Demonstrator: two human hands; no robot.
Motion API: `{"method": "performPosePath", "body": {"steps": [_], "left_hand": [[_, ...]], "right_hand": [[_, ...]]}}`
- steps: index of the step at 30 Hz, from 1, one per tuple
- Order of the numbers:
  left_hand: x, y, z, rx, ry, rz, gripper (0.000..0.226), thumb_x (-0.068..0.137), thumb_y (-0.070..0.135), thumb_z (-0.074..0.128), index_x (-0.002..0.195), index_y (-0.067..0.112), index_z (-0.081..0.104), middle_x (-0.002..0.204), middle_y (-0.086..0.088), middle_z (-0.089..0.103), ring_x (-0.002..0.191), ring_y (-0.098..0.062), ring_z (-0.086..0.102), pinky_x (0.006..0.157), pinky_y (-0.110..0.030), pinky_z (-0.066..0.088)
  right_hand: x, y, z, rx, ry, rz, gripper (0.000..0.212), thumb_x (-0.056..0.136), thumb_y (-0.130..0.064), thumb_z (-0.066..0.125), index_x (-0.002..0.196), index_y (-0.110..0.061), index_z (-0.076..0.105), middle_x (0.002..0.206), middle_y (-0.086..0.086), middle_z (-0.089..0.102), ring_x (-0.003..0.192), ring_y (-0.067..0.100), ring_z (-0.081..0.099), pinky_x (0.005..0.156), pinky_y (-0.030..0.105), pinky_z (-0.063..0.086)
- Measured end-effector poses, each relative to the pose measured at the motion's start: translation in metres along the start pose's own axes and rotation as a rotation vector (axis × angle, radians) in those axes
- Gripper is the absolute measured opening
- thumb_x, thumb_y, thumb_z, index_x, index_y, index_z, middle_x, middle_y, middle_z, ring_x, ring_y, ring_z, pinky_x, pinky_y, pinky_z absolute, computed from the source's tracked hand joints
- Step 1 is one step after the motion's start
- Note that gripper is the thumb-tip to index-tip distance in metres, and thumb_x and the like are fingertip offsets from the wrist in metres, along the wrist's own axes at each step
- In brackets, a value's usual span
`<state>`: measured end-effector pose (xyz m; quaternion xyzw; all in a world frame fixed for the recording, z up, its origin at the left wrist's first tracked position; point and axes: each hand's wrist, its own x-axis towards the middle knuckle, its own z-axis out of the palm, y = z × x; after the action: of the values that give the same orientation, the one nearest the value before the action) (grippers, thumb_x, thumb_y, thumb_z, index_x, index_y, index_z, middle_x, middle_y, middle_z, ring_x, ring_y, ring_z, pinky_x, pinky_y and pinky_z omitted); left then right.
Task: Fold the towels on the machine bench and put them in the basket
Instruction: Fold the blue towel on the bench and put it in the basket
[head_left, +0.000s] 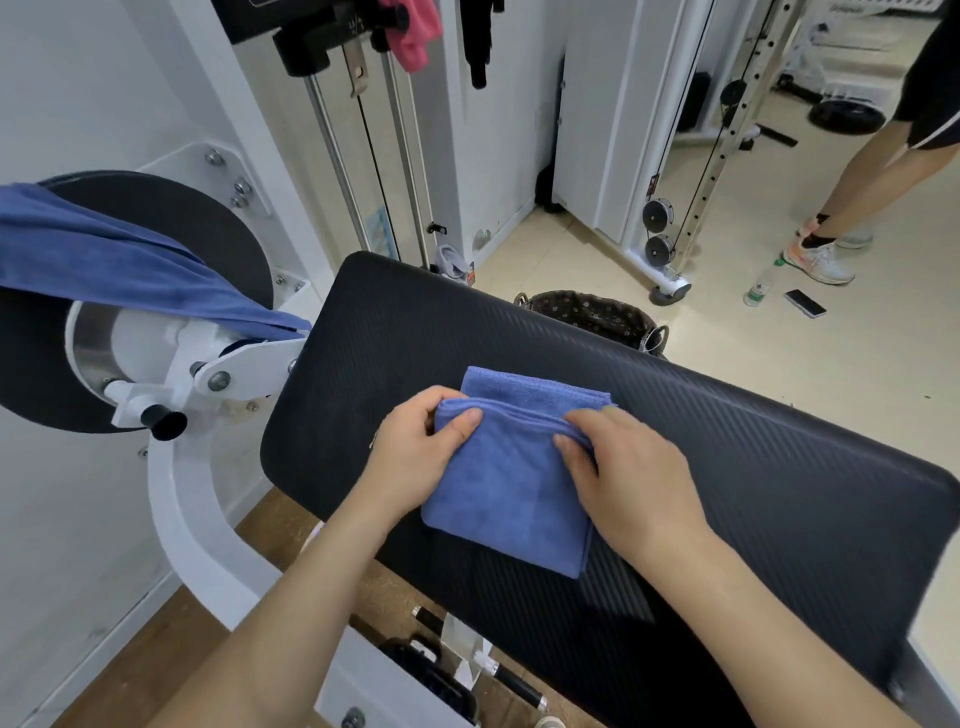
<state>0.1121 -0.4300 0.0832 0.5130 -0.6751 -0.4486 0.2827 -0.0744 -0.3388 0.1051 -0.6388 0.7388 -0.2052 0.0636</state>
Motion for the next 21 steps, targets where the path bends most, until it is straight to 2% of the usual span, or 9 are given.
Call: {"method": "performPosePath", "body": {"steps": [3, 7, 10, 13, 16, 18, 19, 21], "left_hand": [[0.012, 0.001, 0.016, 0.0, 0.192, 0.002, 0.008, 0.09, 0.031, 0.066, 0.087, 0.024, 0.07, 0.08, 0.009, 0.071, 0.077, -0.004, 0.066, 0.073, -0.033, 0.056], [0.017, 0.007, 0.031, 0.113, 0.29, 0.017, 0.014, 0.092, 0.034, 0.062, 0.088, 0.022, 0.069, 0.075, 0.007, 0.068, 0.075, -0.005, 0.062, 0.065, -0.018, 0.048], [0.019, 0.005, 0.037, 0.2, 0.342, 0.045, 0.02, 0.094, 0.036, 0.059, 0.089, 0.019, 0.068, 0.074, 0.007, 0.066, 0.073, -0.009, 0.062, 0.068, -0.027, 0.05], [0.024, -0.002, 0.042, 0.286, 0.382, 0.096, 0.026, 0.094, 0.039, 0.056, 0.085, 0.017, 0.064, 0.072, 0.006, 0.063, 0.07, -0.011, 0.06, 0.066, -0.035, 0.051], [0.026, -0.006, 0.048, 0.395, 0.425, 0.147, 0.028, 0.095, 0.039, 0.055, 0.081, 0.016, 0.061, 0.07, 0.005, 0.06, 0.065, -0.012, 0.056, 0.06, -0.038, 0.05], [0.026, -0.005, 0.05, 0.453, 0.452, 0.17, 0.033, 0.094, 0.044, 0.05, 0.081, 0.015, 0.06, 0.071, 0.005, 0.059, 0.063, -0.014, 0.055, 0.055, -0.039, 0.048], [0.026, -0.005, 0.051, 0.482, 0.458, 0.181, 0.037, 0.093, 0.048, 0.045, 0.084, 0.016, 0.06, 0.073, 0.004, 0.06, 0.063, -0.016, 0.056, 0.054, -0.038, 0.048], [0.025, -0.004, 0.051, 0.528, 0.44, 0.195, 0.044, 0.091, 0.053, 0.036, 0.094, 0.017, 0.06, 0.081, 0.003, 0.063, 0.069, -0.021, 0.06, 0.055, -0.038, 0.048]], "right_hand": [[0.016, 0.007, 0.009, -0.154, 0.152, -0.057, 0.013, 0.088, -0.025, 0.063, 0.084, -0.013, 0.066, 0.072, 0.002, 0.062, 0.06, 0.029, 0.06, 0.055, 0.034, 0.043], [0.028, 0.016, 0.019, -0.275, 0.166, -0.023, 0.017, 0.09, -0.028, 0.055, 0.083, -0.016, 0.065, 0.07, 0.001, 0.062, 0.064, 0.027, 0.058, 0.056, 0.034, 0.038], [0.03, 0.02, 0.024, -0.319, 0.218, -0.003, 0.016, 0.089, -0.029, 0.06, 0.08, -0.016, 0.065, 0.067, 0.0, 0.062, 0.063, 0.026, 0.056, 0.056, 0.033, 0.034], [0.031, 0.02, 0.028, -0.319, 0.288, -0.013, 0.025, 0.091, -0.03, 0.05, 0.08, -0.014, 0.065, 0.069, 0.002, 0.059, 0.065, 0.027, 0.052, 0.057, 0.033, 0.033], [0.03, 0.015, 0.024, -0.266, 0.403, -0.034, 0.017, 0.083, -0.017, 0.059, 0.097, -0.011, 0.067, 0.087, 0.008, 0.059, 0.077, 0.029, 0.051, 0.06, 0.035, 0.035], [0.023, 0.004, 0.02, -0.206, 0.409, -0.149, 0.028, 0.081, -0.007, 0.061, 0.108, -0.009, 0.066, 0.105, 0.011, 0.062, 0.094, 0.031, 0.055, 0.068, 0.038, 0.039], [0.017, -0.004, 0.02, -0.196, 0.36, -0.247, 0.032, 0.084, -0.011, 0.057, 0.114, -0.009, 0.065, 0.116, 0.012, 0.061, 0.106, 0.032, 0.056, 0.077, 0.04, 0.042], [0.001, -0.014, 0.027, -0.246, 0.158, -0.377, 0.046, 0.089, -0.028, 0.05, 0.131, -0.009, 0.055, 0.138, 0.012, 0.053, 0.128, 0.031, 0.049, 0.097, 0.042, 0.042]]}}
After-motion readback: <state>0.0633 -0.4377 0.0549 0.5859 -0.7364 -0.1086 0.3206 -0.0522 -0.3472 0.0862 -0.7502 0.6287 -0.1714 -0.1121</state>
